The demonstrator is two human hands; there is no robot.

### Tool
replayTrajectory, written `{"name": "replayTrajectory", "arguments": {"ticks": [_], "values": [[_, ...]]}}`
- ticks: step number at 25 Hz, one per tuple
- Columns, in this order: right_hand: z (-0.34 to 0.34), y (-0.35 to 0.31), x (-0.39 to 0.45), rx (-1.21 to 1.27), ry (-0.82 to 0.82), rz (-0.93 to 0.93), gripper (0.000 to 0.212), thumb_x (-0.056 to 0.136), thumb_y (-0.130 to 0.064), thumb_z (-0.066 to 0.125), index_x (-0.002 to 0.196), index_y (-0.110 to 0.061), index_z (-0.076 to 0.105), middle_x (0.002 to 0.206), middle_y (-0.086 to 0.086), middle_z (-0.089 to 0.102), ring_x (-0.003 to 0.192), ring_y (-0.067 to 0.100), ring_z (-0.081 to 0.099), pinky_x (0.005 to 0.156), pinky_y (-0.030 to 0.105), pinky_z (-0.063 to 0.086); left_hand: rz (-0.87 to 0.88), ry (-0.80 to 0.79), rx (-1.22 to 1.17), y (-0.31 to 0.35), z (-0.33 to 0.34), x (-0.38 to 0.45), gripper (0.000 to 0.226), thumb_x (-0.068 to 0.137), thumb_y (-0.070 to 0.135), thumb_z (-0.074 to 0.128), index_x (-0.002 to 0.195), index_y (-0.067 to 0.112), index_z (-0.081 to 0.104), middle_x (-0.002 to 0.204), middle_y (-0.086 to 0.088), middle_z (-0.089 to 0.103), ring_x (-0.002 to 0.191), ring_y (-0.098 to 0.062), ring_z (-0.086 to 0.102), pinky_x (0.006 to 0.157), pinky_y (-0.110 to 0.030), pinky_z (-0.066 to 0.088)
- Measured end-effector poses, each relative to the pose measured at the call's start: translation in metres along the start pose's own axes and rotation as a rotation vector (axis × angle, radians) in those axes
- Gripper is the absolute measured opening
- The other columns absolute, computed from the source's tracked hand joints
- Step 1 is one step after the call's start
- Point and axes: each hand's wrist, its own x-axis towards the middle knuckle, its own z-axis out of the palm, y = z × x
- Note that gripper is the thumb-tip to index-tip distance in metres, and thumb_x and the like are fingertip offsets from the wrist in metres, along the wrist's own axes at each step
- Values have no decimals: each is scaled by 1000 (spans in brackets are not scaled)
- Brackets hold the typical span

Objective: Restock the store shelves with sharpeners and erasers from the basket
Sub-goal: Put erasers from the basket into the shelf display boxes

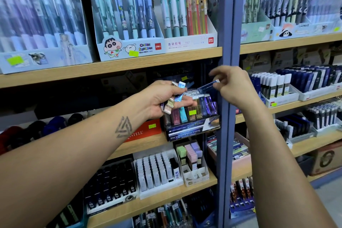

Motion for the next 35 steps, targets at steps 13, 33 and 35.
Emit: {"name": "replayTrajectory", "arguments": {"ticks": [13, 33, 35], "values": [[10, -5, 3, 10, -75, -64, 13, 86, -6, 75, 93, -15, 78, 80, -1, 70, 79, 11, 67, 82, 23, 51, 8, -18, 182, -5, -4, 5, 11, 98, 6, 59, 106, 6, 51, 87, -24, 70, 43, -16, 57, 32, -15, 37], [-1, -10, -4, 771, -150, 113, 18, 86, 5, 71, 104, 1, 71, 75, 14, 71, 63, 19, 69, 66, 24, 60, 69, -34, 233, -1, -1, 14, 13, 92, -2, 64, 103, 3, 61, 84, -27, 65, 37, -8, 45, 32, -13, 29], [-2, -11, -4, 764, -145, 109, 16, 86, 4, 71, 102, 1, 72, 77, 16, 72, 63, 18, 69, 66, 24, 59, 96, -26, 252, -1, 3, 13, 13, 91, -5, 64, 102, 1, 61, 82, -25, 66, 37, -8, 45, 31, -13, 29]]}}
